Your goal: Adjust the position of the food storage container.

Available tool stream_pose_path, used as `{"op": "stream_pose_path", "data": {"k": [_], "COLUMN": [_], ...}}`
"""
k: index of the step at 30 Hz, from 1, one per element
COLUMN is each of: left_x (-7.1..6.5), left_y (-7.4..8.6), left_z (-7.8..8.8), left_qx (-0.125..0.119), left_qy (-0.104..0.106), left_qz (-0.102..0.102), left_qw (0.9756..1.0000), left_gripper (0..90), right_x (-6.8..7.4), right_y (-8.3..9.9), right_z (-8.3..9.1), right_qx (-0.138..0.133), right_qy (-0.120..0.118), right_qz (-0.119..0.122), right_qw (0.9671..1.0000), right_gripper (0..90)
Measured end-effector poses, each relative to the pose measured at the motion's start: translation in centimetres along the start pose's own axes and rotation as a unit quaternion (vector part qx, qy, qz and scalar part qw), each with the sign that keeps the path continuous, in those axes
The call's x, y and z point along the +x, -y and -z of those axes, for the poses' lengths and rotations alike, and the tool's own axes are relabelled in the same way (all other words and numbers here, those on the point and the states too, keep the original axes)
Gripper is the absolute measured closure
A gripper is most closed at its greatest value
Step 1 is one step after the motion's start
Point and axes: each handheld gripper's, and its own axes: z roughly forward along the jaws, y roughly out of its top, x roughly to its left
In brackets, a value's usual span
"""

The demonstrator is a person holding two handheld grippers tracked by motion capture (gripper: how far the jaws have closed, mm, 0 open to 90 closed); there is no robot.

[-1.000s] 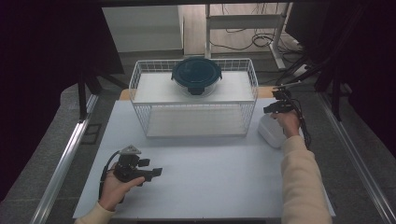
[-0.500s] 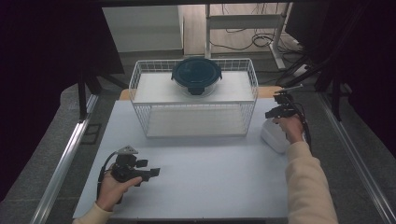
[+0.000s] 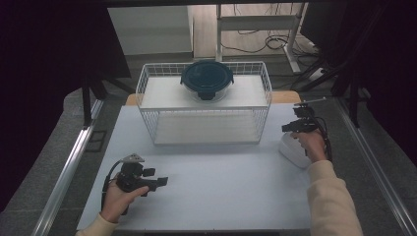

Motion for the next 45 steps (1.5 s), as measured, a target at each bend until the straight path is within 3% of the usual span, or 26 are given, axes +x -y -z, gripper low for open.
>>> {"op": "stream_pose_path", "data": {"k": [4,8,13,14,17,21,26,34,37,45], "left_x": [-0.1,-0.1,0.0,0.0,-0.1,0.0,0.0,-0.1,-0.1,-0.2], "left_y": [0.0,0.0,0.0,0.0,0.0,0.0,0.0,0.1,0.1,0.1], "left_z": [0.0,0.0,0.0,0.0,-0.1,0.0,0.0,-0.1,-0.2,-0.1], "left_qx": [0.000,-0.003,-0.006,-0.005,-0.004,-0.009,-0.008,-0.005,-0.003,-0.006], "left_qy": [0.000,-0.001,-0.004,-0.005,-0.006,-0.008,-0.008,-0.007,-0.006,-0.002], "left_qz": [-0.001,0.001,0.003,0.003,0.001,0.003,0.005,0.005,0.005,0.007], "left_qw": [1.0000,1.0000,1.0000,1.0000,1.0000,0.9999,0.9999,0.9999,1.0000,1.0000], "left_gripper": [27.4,27.2,27.2,27.3,27.2,27.2,27.2,27.2,27.1,27.2], "right_x": [0.1,-0.4,-2.1,-3.4,-4.8,-6.5,-7.8,-8.1,-7.9,-6.1], "right_y": [0.2,0.1,0.0,0.2,0.3,0.6,1.1,1.7,1.8,3.9], "right_z": [0.2,1.3,3.1,4.2,5.1,5.2,4.4,2.7,2.7,2.4], "right_qx": [0.003,-0.022,-0.049,-0.061,-0.068,-0.058,-0.041,0.010,0.016,0.044], "right_qy": [-0.004,-0.024,-0.008,0.003,0.018,0.050,0.069,0.099,0.099,0.053], "right_qz": [0.005,0.000,-0.012,-0.024,-0.030,-0.026,-0.008,0.033,0.032,0.043], "right_qw": [1.0000,0.9995,0.9987,0.9978,0.9970,0.9967,0.9967,0.9945,0.9945,0.9967], "right_gripper": [89.7,89.8,89.8,89.8,89.8,89.8,89.8,89.9,89.9,89.9]}}
